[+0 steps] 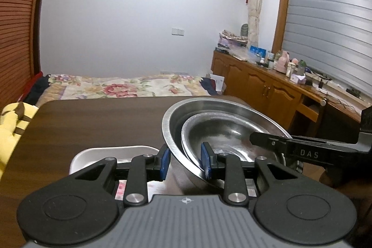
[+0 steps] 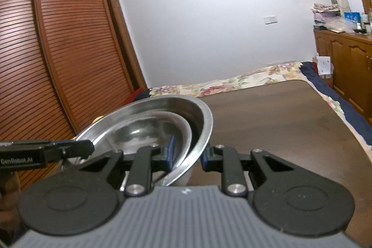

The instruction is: Organize plates and bowls

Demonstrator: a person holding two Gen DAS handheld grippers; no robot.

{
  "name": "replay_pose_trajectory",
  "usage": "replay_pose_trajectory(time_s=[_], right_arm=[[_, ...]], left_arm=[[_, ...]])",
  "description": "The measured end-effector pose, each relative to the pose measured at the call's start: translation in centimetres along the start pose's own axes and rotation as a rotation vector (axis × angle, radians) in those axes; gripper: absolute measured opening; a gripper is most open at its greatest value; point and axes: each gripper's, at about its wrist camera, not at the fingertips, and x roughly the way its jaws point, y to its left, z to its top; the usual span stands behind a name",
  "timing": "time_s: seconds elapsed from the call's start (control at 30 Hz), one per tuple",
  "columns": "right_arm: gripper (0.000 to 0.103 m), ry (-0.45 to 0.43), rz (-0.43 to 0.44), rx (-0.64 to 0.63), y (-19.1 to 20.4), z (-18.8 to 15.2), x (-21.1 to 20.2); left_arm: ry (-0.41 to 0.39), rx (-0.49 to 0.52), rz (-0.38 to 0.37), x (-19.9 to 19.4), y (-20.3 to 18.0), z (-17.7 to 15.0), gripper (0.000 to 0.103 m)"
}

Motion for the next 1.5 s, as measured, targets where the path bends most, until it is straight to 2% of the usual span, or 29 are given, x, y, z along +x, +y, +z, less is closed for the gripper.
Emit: replay_pose_trajectory(time_s=[0.8, 1.1, 1.5], right_arm=[[0.025, 0.079, 0.124, -0.128, 7.3, 0.1, 4.0], [0.025, 0.127, 0.137, -0.134, 7.9, -0.6, 5.3], [0.025, 0.149, 0.12, -0.142, 8.0, -1.1, 6.2]], left_arm=[[-0.018, -0.112, 0.128, -3.2, 7.6, -1.6, 0.03], [0.009, -0.123, 0.154, -2.7, 8.6, -2.6, 0.03], [0.03, -0.141, 0.15, -1.7, 9.0, -3.5, 0.031]])
